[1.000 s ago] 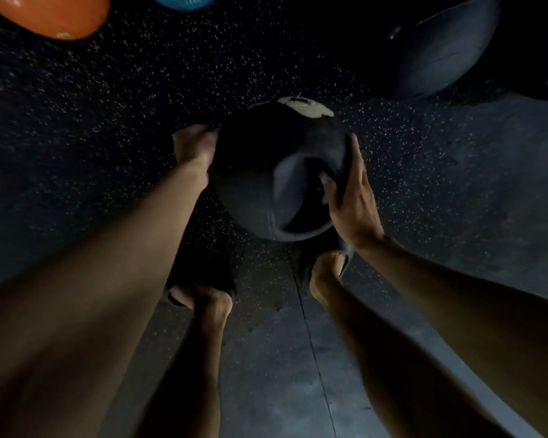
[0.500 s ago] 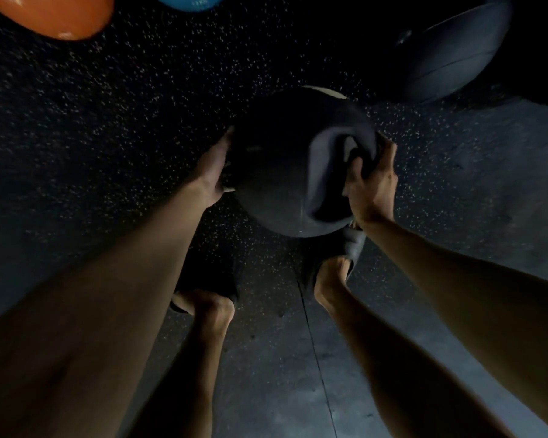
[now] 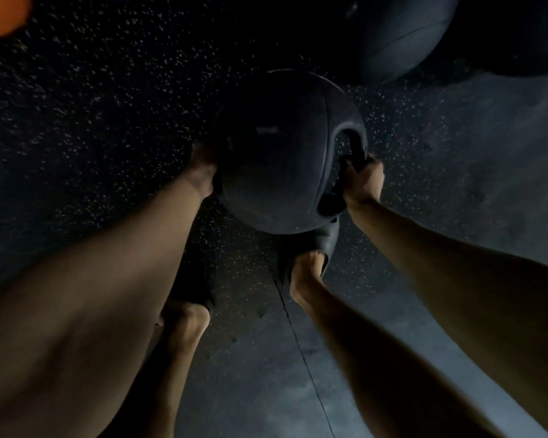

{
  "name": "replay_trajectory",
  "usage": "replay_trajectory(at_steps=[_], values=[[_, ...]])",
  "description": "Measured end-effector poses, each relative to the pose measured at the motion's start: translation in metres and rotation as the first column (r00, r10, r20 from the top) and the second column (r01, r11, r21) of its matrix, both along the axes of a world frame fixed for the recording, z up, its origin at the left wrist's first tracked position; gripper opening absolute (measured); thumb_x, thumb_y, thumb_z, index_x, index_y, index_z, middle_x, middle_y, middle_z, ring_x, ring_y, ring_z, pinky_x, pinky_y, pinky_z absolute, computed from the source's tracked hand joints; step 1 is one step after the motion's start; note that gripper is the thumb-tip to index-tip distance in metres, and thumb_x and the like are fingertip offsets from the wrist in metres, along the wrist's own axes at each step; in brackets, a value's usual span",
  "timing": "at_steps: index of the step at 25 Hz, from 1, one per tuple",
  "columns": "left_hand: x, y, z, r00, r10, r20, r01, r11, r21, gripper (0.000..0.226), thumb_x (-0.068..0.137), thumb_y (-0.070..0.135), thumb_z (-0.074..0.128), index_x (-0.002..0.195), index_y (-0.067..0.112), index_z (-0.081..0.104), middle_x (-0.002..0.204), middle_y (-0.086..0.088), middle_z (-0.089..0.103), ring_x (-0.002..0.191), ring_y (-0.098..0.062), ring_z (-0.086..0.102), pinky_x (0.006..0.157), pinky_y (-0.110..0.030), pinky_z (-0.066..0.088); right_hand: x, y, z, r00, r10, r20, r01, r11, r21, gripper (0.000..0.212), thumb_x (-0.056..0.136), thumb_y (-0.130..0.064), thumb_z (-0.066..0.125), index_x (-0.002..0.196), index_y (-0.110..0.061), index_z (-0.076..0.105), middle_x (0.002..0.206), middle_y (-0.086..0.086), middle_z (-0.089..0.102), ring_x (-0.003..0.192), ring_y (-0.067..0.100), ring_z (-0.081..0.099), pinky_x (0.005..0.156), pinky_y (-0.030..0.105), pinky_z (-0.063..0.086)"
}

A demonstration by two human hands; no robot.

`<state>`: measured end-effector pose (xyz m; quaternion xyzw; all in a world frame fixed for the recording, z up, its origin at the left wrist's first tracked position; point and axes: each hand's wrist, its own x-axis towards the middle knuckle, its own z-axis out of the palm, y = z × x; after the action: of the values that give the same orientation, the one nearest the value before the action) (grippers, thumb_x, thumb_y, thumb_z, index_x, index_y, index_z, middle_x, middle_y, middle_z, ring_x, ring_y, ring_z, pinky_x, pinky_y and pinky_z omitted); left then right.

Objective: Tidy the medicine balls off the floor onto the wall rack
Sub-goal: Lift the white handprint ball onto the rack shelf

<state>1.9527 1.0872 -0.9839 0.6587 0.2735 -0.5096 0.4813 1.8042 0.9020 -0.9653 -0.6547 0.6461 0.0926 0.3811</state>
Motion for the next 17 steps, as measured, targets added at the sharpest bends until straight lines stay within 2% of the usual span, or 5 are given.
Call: replay_trajectory(at_steps=[6,10,12,14,17], values=[[-0.006,0.018,0.032,0.998,-0.016,-0.067,0.014,1.000,-0.022,0.026,0.108,0.015,0.033,0.122,0.016,0.055,0.143,-0.015,0.052,0.106,-0.022,0.060,0.070,-0.021,0.054,0.004,0.003,0.033,0.996,-0.065,-0.064,0.068,0.996,0.059,0.043,0.095,-0.032,0.062,0.122,0.002,0.064,0.121,0.020,0.066,0.113,0.033,0.062,0.095,0.040,0.051],[-0.003,0.041,0.095,0.999,-0.003,-0.048,0.001,0.999,-0.043,0.042,0.093,0.031,0.066,0.127,0.010,0.052,0.097,0.001,0.065,0.080,-0.010,0.066,0.069,-0.025,0.058,0.008,0.007,0.102,0.998,-0.057,-0.030,0.059,0.995,0.074,0.039,0.095,-0.029,0.063,0.114,0.005,0.065,0.112,0.020,0.067,0.105,0.033,0.063,0.089,0.042,0.053],[0.004,0.040,0.145,0.995,-0.068,-0.073,0.065,0.997,-0.044,0.013,0.105,0.021,0.045,0.112,0.016,0.055,0.077,0.010,0.067,0.059,0.001,0.066,0.052,-0.013,0.053,0.015,0.008,0.154,1.000,-0.019,0.017,0.018,0.997,0.072,0.038,0.097,-0.026,0.061,0.115,0.007,0.063,0.106,0.019,0.064,0.101,0.031,0.062,0.086,0.040,0.051],[0.012,0.038,0.203,0.998,-0.053,0.027,0.053,0.999,0.012,0.029,0.109,0.015,0.030,0.119,0.006,0.055,0.058,0.010,0.067,0.046,0.002,0.062,0.046,-0.012,0.049,0.027,0.004,0.214,0.998,-0.014,0.067,0.009,0.997,0.077,0.033,0.097,-0.024,0.060,0.111,0.005,0.063,0.100,0.015,0.060,0.093,0.028,0.058,0.077,0.036,0.048],[0.025,0.036,0.293,0.996,0.020,0.084,-0.017,0.999,-0.035,0.049,0.110,0.026,0.026,0.148,-0.002,0.036,0.115,-0.025,0.065,0.105,-0.026,0.069,0.089,-0.032,0.056,0.041,0.004,0.302,0.992,0.002,0.126,-0.012,0.997,0.075,0.026,0.096,-0.024,0.060,0.100,0.002,0.064,0.093,0.013,0.060,0.086,0.025,0.057,0.068,0.031,0.041]])
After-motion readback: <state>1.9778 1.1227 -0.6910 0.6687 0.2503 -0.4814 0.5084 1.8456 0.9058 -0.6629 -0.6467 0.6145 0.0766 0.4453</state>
